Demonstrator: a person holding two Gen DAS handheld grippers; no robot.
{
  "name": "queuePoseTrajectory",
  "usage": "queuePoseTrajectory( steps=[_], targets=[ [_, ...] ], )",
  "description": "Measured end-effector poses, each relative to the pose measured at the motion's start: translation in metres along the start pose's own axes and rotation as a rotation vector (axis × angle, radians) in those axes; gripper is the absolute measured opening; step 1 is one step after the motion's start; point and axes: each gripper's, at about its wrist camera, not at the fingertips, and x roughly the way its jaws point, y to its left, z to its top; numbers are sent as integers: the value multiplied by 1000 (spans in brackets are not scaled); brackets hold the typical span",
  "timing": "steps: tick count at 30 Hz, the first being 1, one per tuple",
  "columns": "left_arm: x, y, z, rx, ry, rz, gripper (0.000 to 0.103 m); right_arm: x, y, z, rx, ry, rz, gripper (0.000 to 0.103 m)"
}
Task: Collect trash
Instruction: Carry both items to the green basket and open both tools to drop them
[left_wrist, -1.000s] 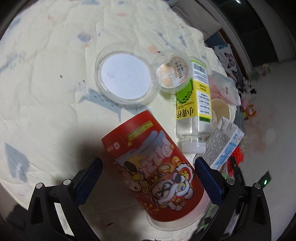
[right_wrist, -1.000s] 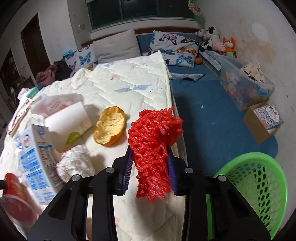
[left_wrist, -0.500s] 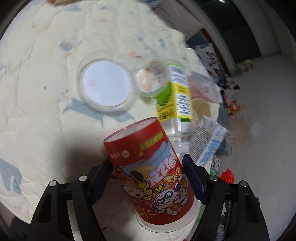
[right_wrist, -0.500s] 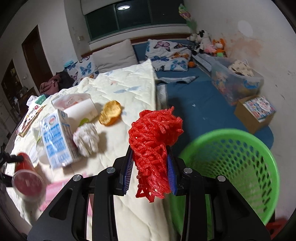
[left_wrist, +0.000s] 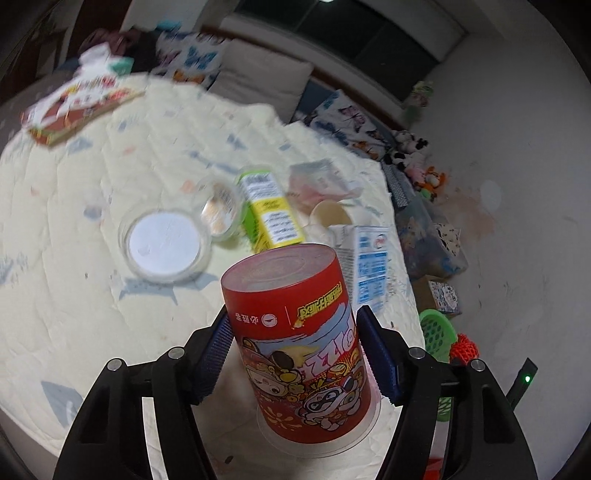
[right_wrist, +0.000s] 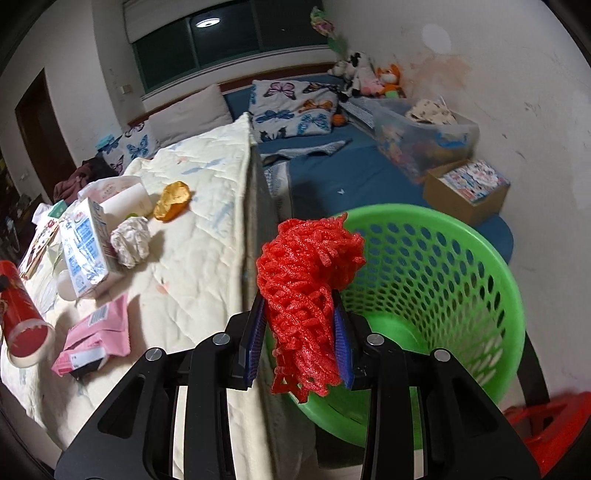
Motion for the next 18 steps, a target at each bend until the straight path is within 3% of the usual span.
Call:
queuePoseTrajectory(
  steps=[8, 14, 18],
  targets=[
    [-25, -55, 7, 160, -77, -97, 65, 13, -44, -8, 59, 67, -97, 34],
    [-2, -112, 16, 238, -24, -198, 64, 28, -61, -12, 70, 103, -113, 38],
    [23, -157, 12, 300, 33, -250, 64, 29, -64, -12, 75, 92, -112, 58]
  ],
)
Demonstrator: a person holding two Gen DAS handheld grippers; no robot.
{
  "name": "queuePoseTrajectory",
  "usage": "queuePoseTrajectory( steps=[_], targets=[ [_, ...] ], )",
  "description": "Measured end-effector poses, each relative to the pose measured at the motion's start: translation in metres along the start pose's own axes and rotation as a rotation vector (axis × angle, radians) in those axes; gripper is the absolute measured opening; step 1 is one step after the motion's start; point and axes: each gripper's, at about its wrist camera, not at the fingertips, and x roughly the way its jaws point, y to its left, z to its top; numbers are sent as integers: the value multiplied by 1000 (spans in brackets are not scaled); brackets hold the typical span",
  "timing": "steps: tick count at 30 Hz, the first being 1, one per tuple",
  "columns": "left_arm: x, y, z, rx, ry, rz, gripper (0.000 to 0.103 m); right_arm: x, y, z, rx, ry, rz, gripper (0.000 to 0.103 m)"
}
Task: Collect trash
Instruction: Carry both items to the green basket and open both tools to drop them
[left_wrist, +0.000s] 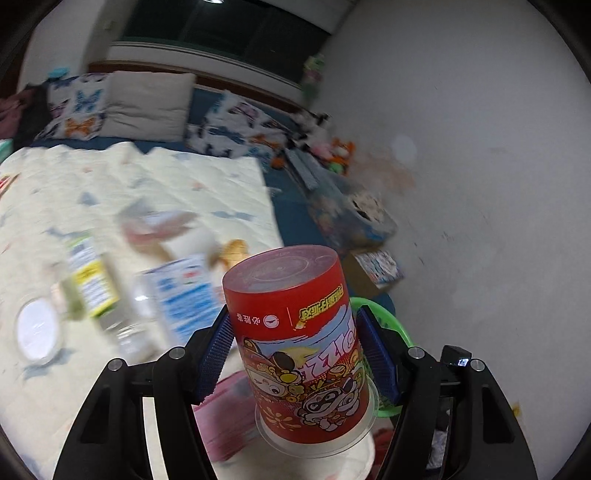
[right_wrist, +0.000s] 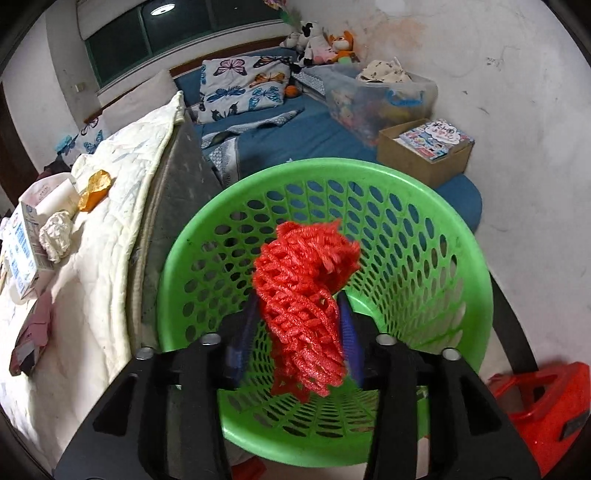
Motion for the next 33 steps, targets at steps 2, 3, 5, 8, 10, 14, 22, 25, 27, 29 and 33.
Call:
queuePoseTrajectory(
  steps=[2, 3, 5, 8, 10, 14, 22, 25, 27, 29, 33],
  targets=[
    [17, -16, 4, 29, 20, -25, 64, -3, -3, -1, 12, -14, 0, 60],
    [28, -26, 7, 45, 31, -34, 64, -4, -4, -1, 16, -19, 12, 61],
    [45, -42, 10, 66, 51, -55, 64, -7, -8, -1, 25, -28, 11, 66],
    [70, -67, 11, 120, 85, -88, 64, -18, -15, -3, 38, -52, 0, 66],
    [86, -83, 10, 158, 104, -102, 64, -29, -23, -6, 58, -77, -15, 66],
    [121, -114, 3, 229, 157, -101, 64, -51, -37, -13, 93, -124, -23, 67],
    [190, -149, -19, 300, 296, -143, 64, -71, -57, -42, 158, -149, -27, 69],
    [212, -150, -26, 284, 351, -122, 65, -70, -56, -52, 160, -140, -36, 69],
    [224, -151, -31, 291, 382, -90, 65, -70, -57, -58, 165, -139, -42, 69],
    [236, -152, -38, 302, 426, -66, 64, -68, -59, -64, 177, -134, -37, 69],
    [249, -151, -46, 284, 502, -65, 70, -66, -61, -72, 211, -124, -37, 69]
  ],
)
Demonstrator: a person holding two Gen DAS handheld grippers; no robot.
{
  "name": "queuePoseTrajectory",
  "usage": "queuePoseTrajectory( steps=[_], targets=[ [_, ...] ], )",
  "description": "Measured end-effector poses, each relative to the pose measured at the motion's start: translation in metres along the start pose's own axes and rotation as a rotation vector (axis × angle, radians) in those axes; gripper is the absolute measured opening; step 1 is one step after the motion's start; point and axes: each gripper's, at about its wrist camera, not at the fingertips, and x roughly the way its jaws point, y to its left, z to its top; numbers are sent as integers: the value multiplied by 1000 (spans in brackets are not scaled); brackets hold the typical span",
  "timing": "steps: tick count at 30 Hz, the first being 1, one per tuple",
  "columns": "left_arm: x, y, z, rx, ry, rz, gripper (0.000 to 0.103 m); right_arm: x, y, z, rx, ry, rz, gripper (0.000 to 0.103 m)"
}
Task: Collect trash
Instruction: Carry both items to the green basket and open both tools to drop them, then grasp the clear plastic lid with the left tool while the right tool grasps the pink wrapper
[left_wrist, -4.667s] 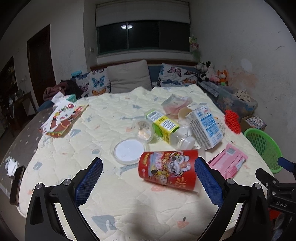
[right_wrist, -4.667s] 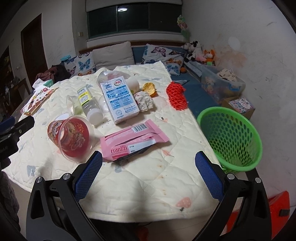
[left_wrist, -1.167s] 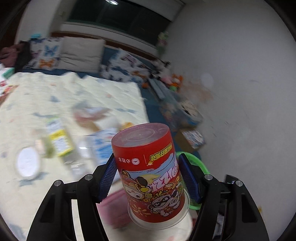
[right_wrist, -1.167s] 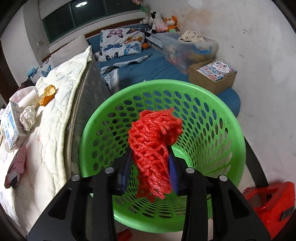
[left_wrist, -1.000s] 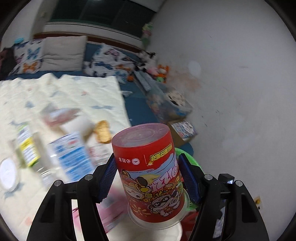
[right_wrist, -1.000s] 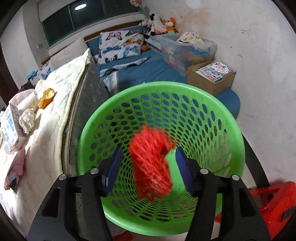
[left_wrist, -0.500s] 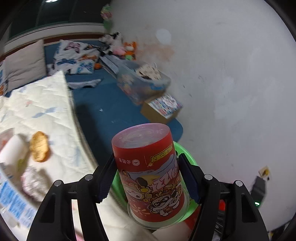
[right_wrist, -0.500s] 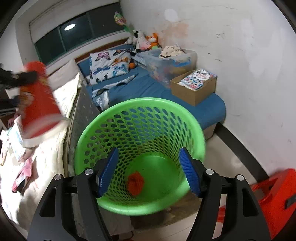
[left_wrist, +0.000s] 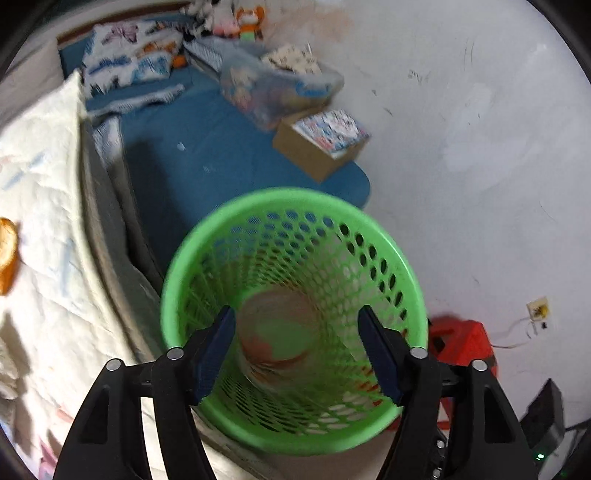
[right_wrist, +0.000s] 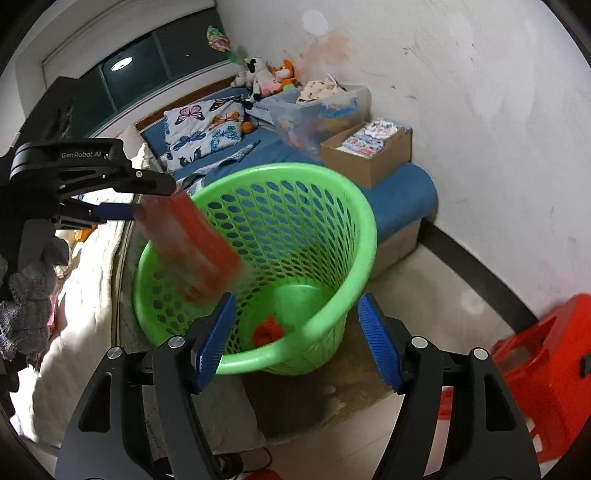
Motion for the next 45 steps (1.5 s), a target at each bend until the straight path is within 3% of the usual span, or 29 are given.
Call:
queuePoseTrajectory(
  steps=[5, 9, 19, 27, 35, 45],
  targets=[
    [-7, 6, -5, -6, -13, 19, 70, -6, -3, -5, 30, -6, 5, 69],
    [-29, 7, -9, 13, -71, 38, 70, -15, 1, -3, 25, -24, 13, 69],
    [-127, 19, -55, 46, -265, 75, 70, -50, 47, -1, -71, -60, 54, 73],
    [-192, 51, -98, 34, -386, 163, 75, -69, 98, -10, -157, -59, 121, 77],
    [-242, 106, -132, -71, -459, 225, 77, -72, 152, -19, -242, -38, 201, 78],
    [-273, 184, -185, -239, -488, 304, 78, -55, 214, -38, -295, 65, 313, 78]
  ],
)
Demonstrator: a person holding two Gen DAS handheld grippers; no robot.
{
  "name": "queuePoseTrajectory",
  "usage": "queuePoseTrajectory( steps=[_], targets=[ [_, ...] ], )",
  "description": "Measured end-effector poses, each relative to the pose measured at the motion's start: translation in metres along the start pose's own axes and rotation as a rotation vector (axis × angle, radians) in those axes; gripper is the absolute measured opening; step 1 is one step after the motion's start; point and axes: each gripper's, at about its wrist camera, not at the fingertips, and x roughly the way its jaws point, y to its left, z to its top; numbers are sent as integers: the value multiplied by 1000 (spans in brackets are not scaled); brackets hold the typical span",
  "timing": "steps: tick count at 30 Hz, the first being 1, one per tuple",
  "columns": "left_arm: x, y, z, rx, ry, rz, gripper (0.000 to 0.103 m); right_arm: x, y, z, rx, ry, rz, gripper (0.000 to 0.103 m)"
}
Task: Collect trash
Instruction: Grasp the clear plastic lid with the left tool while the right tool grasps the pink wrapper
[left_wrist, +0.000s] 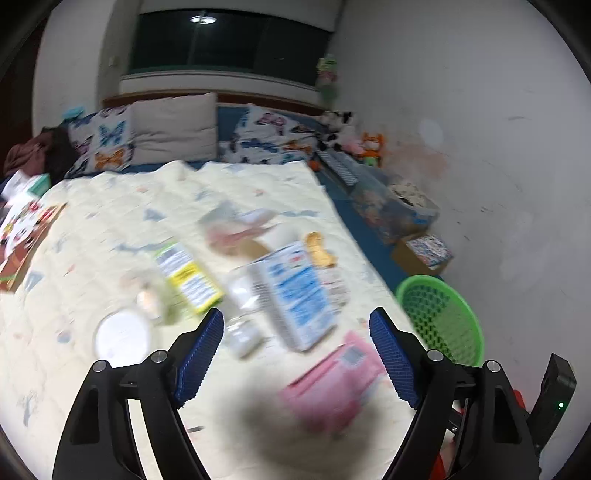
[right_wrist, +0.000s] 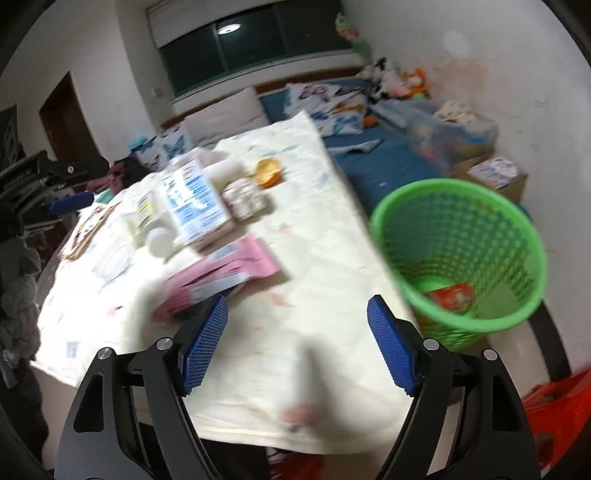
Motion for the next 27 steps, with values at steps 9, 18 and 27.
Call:
queuePoseTrajectory(
  steps=[9, 18, 27],
  targets=[
    [-16, 75, -24, -89, 7, 107, 79, 47, 24, 1, 125, 125, 152, 77],
    [-18, 140, -50, -145, 51, 186, 79, 81, 36, 13, 225, 163, 177, 71],
    [-6, 162, -60, -97, 109, 207, 85, 96, 37, 23, 266, 143, 171, 42]
  ],
)
